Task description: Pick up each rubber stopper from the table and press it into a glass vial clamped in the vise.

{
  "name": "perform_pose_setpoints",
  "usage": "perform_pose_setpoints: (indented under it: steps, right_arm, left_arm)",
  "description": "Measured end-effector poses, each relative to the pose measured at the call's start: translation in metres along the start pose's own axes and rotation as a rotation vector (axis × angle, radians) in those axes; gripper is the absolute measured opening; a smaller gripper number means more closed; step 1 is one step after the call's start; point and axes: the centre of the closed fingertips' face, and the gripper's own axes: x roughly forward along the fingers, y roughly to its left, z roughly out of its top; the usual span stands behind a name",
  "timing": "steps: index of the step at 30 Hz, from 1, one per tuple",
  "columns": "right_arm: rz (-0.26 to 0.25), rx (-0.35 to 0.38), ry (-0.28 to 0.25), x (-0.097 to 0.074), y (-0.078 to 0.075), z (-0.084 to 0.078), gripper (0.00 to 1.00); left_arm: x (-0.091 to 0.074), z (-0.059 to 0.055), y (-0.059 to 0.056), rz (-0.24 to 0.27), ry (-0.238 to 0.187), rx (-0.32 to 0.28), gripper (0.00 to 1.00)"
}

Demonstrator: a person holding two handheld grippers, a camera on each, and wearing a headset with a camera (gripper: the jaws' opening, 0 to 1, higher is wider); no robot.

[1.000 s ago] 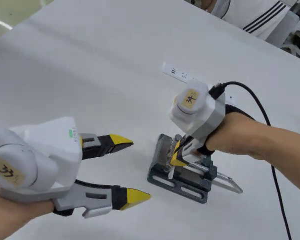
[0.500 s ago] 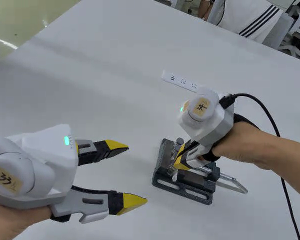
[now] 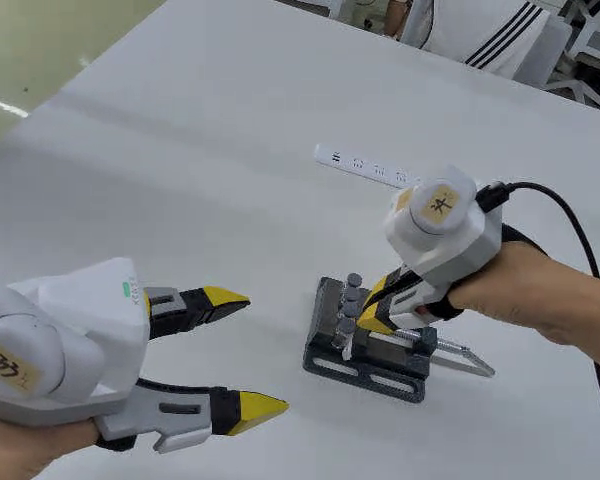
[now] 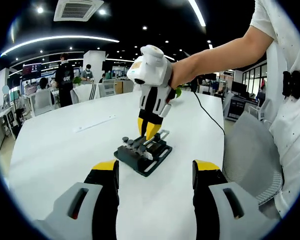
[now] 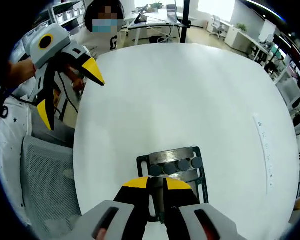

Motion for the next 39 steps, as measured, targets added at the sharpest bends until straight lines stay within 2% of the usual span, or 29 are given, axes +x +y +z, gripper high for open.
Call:
perform_pose_setpoints:
  steps: [7, 16, 20, 26, 30, 33, 36, 39]
  right_arm:
    - [-0.037, 0.043, -0.070, -0.023, 0.002, -0.013, 0.09]
    - [-0.087, 0.112, -0.143, -0.046, 0.004, -0.044, 0.15]
    - [-0.105, 0.145, -0.172, -0.051, 0.004, -0.061, 0.18]
    - [-0.132, 0.229, -0.258, -0.055, 0.011, -0.085, 0.24]
    - [-0.150, 0.291, -0.329, -0.056, 0.013, -0.097, 0.34]
    - [-0.168, 0.333, -0.378, -0.057, 0.012, -0.113, 0.41]
    - [-0.173, 0.370, -0.411, -0.056, 0.015, -0.125, 0.49]
    - [-0.196, 0.392, -0.464, -0.057, 0.017, -0.131, 0.58]
  left_arm:
    - [0.002, -0.005, 0.000, -0.011, 0.015, 0.004, 0.60]
    - [0.007, -0.010, 0.002, -0.030, 0.043, 0.015, 0.66]
    - [0.009, -0.009, 0.002, -0.038, 0.044, 0.012, 0.71]
    - [0.012, -0.015, 0.005, -0.047, 0.074, 0.019, 0.78]
    - [0.015, -0.017, 0.006, -0.051, 0.081, 0.018, 0.83]
    - [0.018, -0.020, 0.007, -0.054, 0.089, 0.017, 0.86]
    - [0.020, -0.023, 0.006, -0.060, 0.101, 0.016, 0.88]
    - [0.022, -0.025, 0.008, -0.058, 0.109, 0.021, 0.91]
